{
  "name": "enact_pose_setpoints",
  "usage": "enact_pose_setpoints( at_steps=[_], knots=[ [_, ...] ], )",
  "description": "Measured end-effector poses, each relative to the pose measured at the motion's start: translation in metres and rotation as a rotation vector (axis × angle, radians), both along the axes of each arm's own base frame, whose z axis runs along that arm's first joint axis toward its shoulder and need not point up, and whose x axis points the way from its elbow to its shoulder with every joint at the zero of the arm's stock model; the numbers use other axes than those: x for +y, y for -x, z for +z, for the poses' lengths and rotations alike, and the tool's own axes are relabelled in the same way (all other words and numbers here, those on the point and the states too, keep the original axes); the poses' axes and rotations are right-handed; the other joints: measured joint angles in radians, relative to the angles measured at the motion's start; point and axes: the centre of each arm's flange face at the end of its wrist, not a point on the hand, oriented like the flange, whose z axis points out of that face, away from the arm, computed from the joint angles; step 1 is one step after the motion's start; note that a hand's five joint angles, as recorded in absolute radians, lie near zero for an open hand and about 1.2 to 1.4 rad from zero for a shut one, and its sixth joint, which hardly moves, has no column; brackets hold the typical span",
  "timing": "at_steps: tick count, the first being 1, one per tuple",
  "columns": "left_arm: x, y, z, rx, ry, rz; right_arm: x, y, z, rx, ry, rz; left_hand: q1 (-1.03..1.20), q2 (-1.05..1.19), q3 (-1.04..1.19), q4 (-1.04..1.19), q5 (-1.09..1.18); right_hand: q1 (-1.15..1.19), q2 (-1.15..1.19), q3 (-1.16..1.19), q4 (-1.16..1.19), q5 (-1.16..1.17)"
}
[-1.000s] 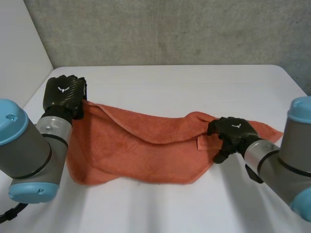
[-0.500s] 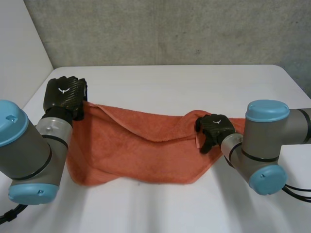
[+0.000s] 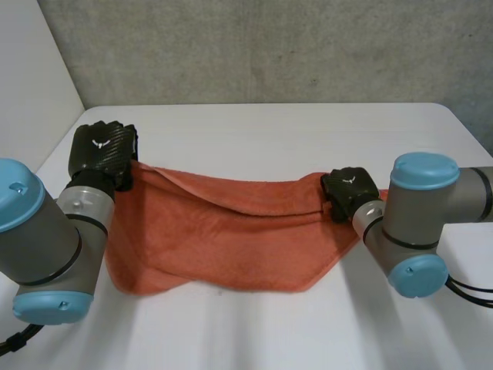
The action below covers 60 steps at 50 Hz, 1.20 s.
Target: Fold the laundry
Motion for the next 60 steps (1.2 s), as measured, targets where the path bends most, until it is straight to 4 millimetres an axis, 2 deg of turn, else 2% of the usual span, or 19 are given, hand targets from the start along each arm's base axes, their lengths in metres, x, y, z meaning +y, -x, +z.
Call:
enact_pose_setpoints(
  at_steps=[7, 11, 14, 18, 25, 31, 35, 40, 41, 43, 45, 46, 47, 48, 50, 51, 53, 56, 60],
  knots=[
    [-0.001, -0.002, 0.000, -0.010, -0.002, 0.008, 0.002, 0.013, 0.067, -0.047, 0.115, -0.022, 0.000, 0.000, 0.000, 0.000, 0.000, 0.000, 0.000, 0.000, 0.004, 0.000],
    [-0.002, -0.006, 0.001, -0.019, -0.014, 0.020, 0.006, 0.034, 0.118, -0.028, 0.176, -0.043, 0.000, 0.000, 0.000, 0.000, 0.000, 0.000, 0.000, 0.004, 0.005, 0.007],
    [0.000, -0.009, 0.002, -0.029, -0.033, 0.024, 0.009, 0.049, 0.141, 0.028, 0.183, -0.048, 0.000, 0.000, 0.000, 0.000, 0.000, 0.000, 0.000, 0.004, 0.005, 0.007],
    [0.005, -0.012, 0.005, -0.051, -0.069, 0.023, 0.015, 0.067, 0.157, 0.133, 0.145, -0.042, 0.000, 0.000, 0.000, 0.000, 0.000, 0.000, 0.000, 0.004, 0.005, 0.007],
    [0.017, -0.016, 0.003, -0.137, -0.144, 0.017, 0.026, 0.085, 0.155, 0.305, 0.020, 0.000, 0.000, 0.000, 0.000, 0.000, 0.000, 0.000, 0.000, 0.004, 0.006, 0.007],
    [0.019, -0.018, -0.011, -0.300, -0.201, 0.004, 0.031, 0.088, 0.129, 0.439, -0.095, 0.068, 0.000, 0.000, 0.000, 0.000, 0.000, 0.000, 0.000, 0.004, 0.006, 0.007],
    [0.008, -0.015, -0.025, -0.370, -0.217, -0.006, 0.022, 0.084, 0.117, 0.460, -0.097, 0.087, 0.000, 0.000, 0.000, 0.000, 0.000, 0.000, 0.000, 0.004, 0.006, 0.007],
    [-0.020, -0.006, -0.037, -0.422, -0.194, -0.016, -0.005, 0.077, 0.112, 0.457, -0.006, 0.071, 0.000, 0.000, 0.000, 0.000, 0.000, 0.000, 0.000, 0.004, 0.006, 0.007],
    [-0.024, -0.004, -0.036, -0.422, -0.183, -0.016, -0.017, 0.075, 0.115, 0.452, 0.047, 0.054, 0.000, 0.000, 0.000, 0.000, 0.000, 0.000, 0.000, 0.004, 0.006, 0.008],
    [-0.047, 0.005, -0.020, -0.396, -0.079, -0.010, -0.045, 0.070, 0.134, 0.434, 0.204, -0.005, 0.000, 0.000, 0.000, 0.000, 0.000, 0.000, 0.000, 0.004, 0.006, 0.007],
    [-0.062, 0.012, 0.000, -0.363, 0.025, -0.003, -0.059, 0.066, 0.152, 0.414, 0.317, -0.043, 0.000, 0.000, 0.001, 0.000, 0.000, 0.001, 0.002, 0.004, 0.006, 0.007],
    [-0.075, 0.018, 0.025, -0.323, 0.144, 0.007, -0.074, 0.061, 0.183, 0.378, 0.479, -0.095, 0.000, 0.000, 0.001, 0.000, 0.000, 0.001, 0.006, 0.005, 0.007, 0.007],
    [-0.081, 0.021, 0.039, -0.301, 0.210, 0.012, -0.079, 0.058, 0.198, 0.357, 0.556, -0.117, 0.000, 0.000, 0.001, 0.000, 0.000, 0.001, 0.006, 0.005, 0.007, 0.007],
    [-0.085, 0.024, 0.052, -0.280, 0.270, 0.017, -0.083, 0.056, 0.212, 0.337, 0.624, -0.137, 0.000, 0.000, 0.001, 0.000, 0.000, 0.001, 0.006, 0.005, 0.007, 0.007],
    [-0.094, 0.030, 0.110, -0.192, 0.525, 0.041, -0.085, 0.048, 0.265, 0.249, 0.873, -0.201, 0.000, 0.000, 0.001, 0.000, 0.000, 0.007, 0.006, 0.005, 0.007, 0.007],
    [-0.094, 0.031, 0.122, -0.174, 0.577, 0.046, -0.084, 0.046, 0.281, 0.221, 0.943, -0.217, 0.000, 0.000, 0.001, 0.000, 0.000, 0.007, 0.006, 0.005, 0.007, 0.007],
    [-0.090, 0.031, 0.162, -0.111, 0.754, 0.067, -0.075, 0.044, 0.316, 0.143, 1.108, -0.254, 0.000, 0.000, 0.001, 0.000, 0.000, 0.010, 0.006, 0.005, 0.007, 0.009],
    [-0.081, 0.029, 0.192, -0.061, 0.883, 0.084, -0.063, 0.043, 0.340, 0.075, 1.221, -0.271, 0.001, 0.000, 0.001, 0.000, 0.000, 0.010, 0.006, 0.005, 0.007, 0.013],
    [-0.074, 0.025, 0.196, -0.044, 0.896, 0.095, -0.057, 0.044, 0.331, 0.037, 1.216, -0.241, 0.001, 0.000, 0.001, 0.000, 0.000, 0.010, 0.006, 0.007, 0.007, 0.014]
  ],
)
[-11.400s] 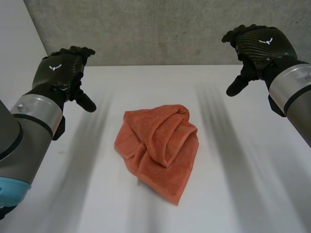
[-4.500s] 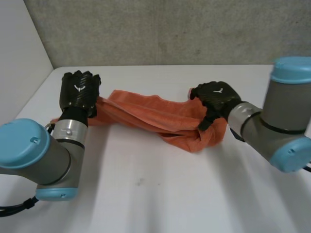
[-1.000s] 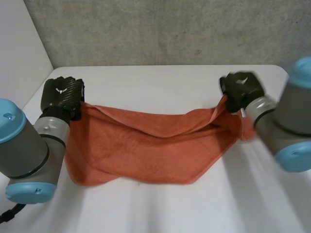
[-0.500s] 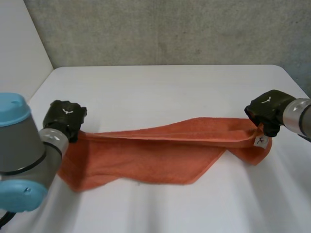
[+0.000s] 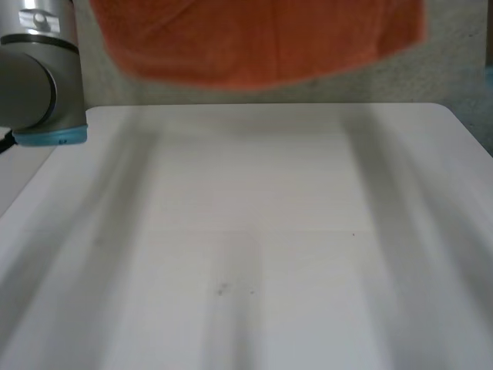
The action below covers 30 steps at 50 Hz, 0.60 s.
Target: Fold the laundry
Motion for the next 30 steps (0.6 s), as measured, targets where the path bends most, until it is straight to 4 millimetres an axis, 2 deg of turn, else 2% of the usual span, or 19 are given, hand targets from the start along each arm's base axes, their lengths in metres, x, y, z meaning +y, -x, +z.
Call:
enact_pose_setpoints(
  at_steps=[3, 5, 7, 9, 10, 12, 13, 14, 16, 17, 18, 19, 22, 23, 25, 27, 30],
  knots=[
    [-0.001, -0.003, -0.021, -0.011, -0.083, 0.007, -0.001, -0.001, -0.025, 0.014, -0.076, 0.034, 0.000, 0.000, 0.000, 0.000, 0.000, 0.000, 0.000, 0.001, 0.000, 0.000],
    [-0.002, -0.006, -0.047, -0.026, -0.185, 0.015, -0.003, -0.002, -0.059, 0.037, -0.182, 0.069, 0.000, 0.000, 0.000, 0.000, 0.000, 0.000, 0.000, 0.001, 0.000, 0.000],
    [-0.002, -0.009, -0.066, -0.034, -0.251, 0.022, -0.004, -0.003, -0.079, 0.052, -0.244, 0.088, 0.000, 0.000, 0.000, 0.000, 0.000, 0.000, 0.000, 0.001, 0.000, 0.000],
    [-0.001, -0.015, -0.093, -0.044, -0.345, 0.032, -0.003, -0.003, -0.107, 0.077, -0.334, 0.116, 0.000, 0.000, 0.000, 0.000, 0.000, 0.000, 0.000, 0.001, 0.001, 0.000],
    [0.001, -0.020, -0.113, -0.051, -0.412, 0.040, 0.000, -0.004, -0.128, 0.096, -0.399, 0.137, 0.000, 0.000, 0.000, 0.000, 0.000, 0.000, 0.000, 0.001, 0.002, 0.000],
    [0.004, -0.023, -0.128, -0.056, -0.461, 0.045, 0.002, -0.004, -0.144, 0.112, -0.449, 0.154, 0.000, 0.000, 0.000, 0.000, 0.000, 0.000, 0.000, 0.001, 0.003, 0.000],
    [0.007, -0.026, -0.149, -0.071, -0.525, 0.049, 0.007, -0.004, -0.165, 0.135, -0.517, 0.176, 0.000, 0.000, 0.000, 0.000, 0.000, 0.000, 0.000, 0.001, 0.003, 0.000],
    [0.009, -0.027, -0.159, -0.079, -0.556, 0.051, 0.009, -0.005, -0.174, 0.144, -0.544, 0.184, 0.000, 0.000, 0.000, 0.000, 0.000, 0.000, 0.000, 0.001, 0.003, 0.000],
    [0.014, -0.029, -0.190, -0.106, -0.645, 0.054, 0.016, -0.005, -0.206, 0.176, -0.646, 0.213, 0.000, 0.000, 0.000, 0.000, 0.000, 0.000, 0.000, 0.001, 0.003, 0.000],
    [0.018, -0.031, -0.211, -0.127, -0.703, 0.057, 0.022, -0.006, -0.229, 0.196, -0.720, 0.231, 0.000, 0.000, 0.000, 0.000, 0.000, 0.000, 0.000, 0.001, 0.003, 0.000],
    [0.021, -0.032, -0.222, -0.139, -0.736, 0.058, 0.026, -0.006, -0.241, 0.206, -0.761, 0.239, 0.000, 0.000, 0.000, 0.000, 0.000, 0.000, 0.000, 0.001, 0.003, 0.000],
    [0.026, -0.033, -0.245, -0.166, -0.803, 0.062, 0.034, -0.005, -0.267, 0.228, -0.852, 0.254, 0.000, 0.000, 0.000, 0.000, 0.000, 0.000, 0.000, 0.001, 0.003, 0.000],
    [0.034, -0.035, -0.274, -0.210, -0.897, 0.070, 0.046, -0.003, -0.300, 0.255, -0.987, 0.261, 0.000, 0.000, 0.000, 0.000, 0.000, 0.000, 0.000, 0.001, 0.003, 0.000],
    [0.034, -0.035, -0.274, -0.210, -0.897, 0.070, 0.046, -0.003, -0.300, 0.255, -0.987, 0.261, 0.000, 0.000, 0.000, 0.000, 0.000, 0.000, 0.000, 0.001, 0.003, 0.000],
    [0.038, -0.038, -0.290, -0.244, -0.965, 0.081, 0.054, 0.002, -0.315, 0.266, -1.082, 0.247, 0.000, 0.000, 0.000, 0.000, 0.000, 0.000, 0.000, 0.001, 0.003, 0.000],
    [0.038, -0.038, -0.290, -0.244, -0.965, 0.081, 0.054, 0.002, -0.315, 0.266, -1.082, 0.247, 0.000, 0.000, 0.000, 0.000, 0.000, 0.000, 0.000, 0.001, 0.003, 0.000],
    [0.045, -0.046, -0.301, -0.277, -1.051, 0.100, 0.058, 0.013, -0.316, 0.258, -1.161, 0.209, 0.000, 0.000, 0.000, 0.000, 0.000, 0.000, 0.000, 0.001, 0.003, 0.000]
  ],
)
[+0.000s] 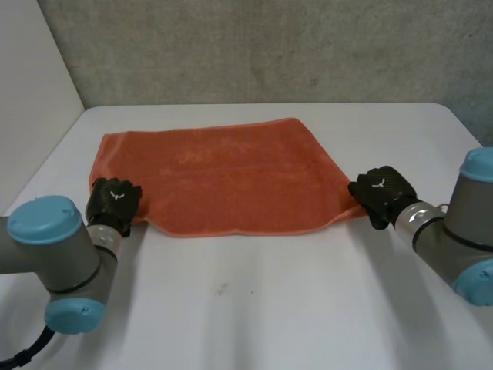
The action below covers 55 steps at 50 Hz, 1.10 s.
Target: Fold the laundry
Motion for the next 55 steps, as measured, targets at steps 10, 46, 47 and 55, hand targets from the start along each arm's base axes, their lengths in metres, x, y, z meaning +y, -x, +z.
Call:
enact_pose_setpoints(
  at_steps=[10, 46, 47, 55],
  knots=[
    [0.019, -0.013, 0.023, -0.010, -0.035, 0.019, 0.002, 0.027, 0.027, -0.013, 0.000, -0.107, -0.268, -0.253, -0.251, -0.253, -0.222, 0.000, 0.000, 0.000, 0.000, 0.000],
    [0.011, -0.050, 0.025, 0.187, -0.249, -0.048, -0.008, 0.045, 0.028, -0.155, -0.059, -0.208, -0.795, -0.803, -0.802, -0.803, -0.773, 0.000, 0.000, 0.000, 0.000, 0.000],
    [0.013, -0.049, 0.025, 0.199, -0.259, -0.055, -0.008, 0.045, 0.028, -0.155, -0.061, -0.206, -0.795, -0.803, -0.802, -0.803, -0.773, 0.000, 0.000, 0.000, 0.000, 0.000],
    [0.014, -0.045, 0.022, 0.210, -0.266, -0.068, -0.008, 0.045, 0.026, -0.153, -0.066, -0.204, -0.795, -0.802, -0.802, -0.803, -0.773, 0.000, 0.000, 0.000, 0.000, 0.000]
  ],
)
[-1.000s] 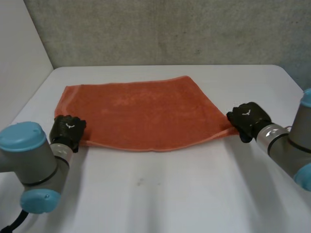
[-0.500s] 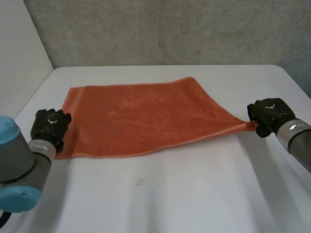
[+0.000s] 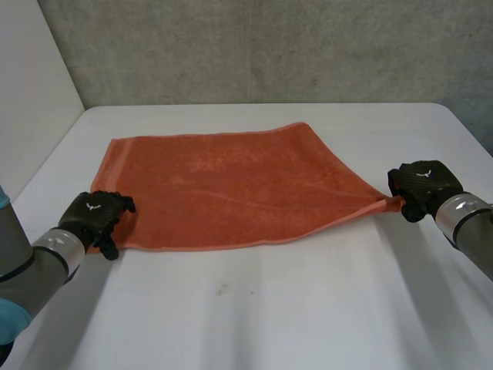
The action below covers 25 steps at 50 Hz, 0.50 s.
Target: Fold the laundry
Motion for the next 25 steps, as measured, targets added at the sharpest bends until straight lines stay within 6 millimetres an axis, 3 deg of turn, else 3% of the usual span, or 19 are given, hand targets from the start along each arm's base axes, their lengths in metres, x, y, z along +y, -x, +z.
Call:
enact_pose_setpoints(
  at_steps=[25],
  knots=[
    [-0.026, 0.007, -0.021, -0.010, 0.045, -0.012, 0.000, 0.001, -0.002, 0.001, -0.002, -0.001, 0.357, 0.356, 0.353, 0.353, 0.351, 0.000, 0.000, 0.000, 0.000, 0.000]
  ],
)
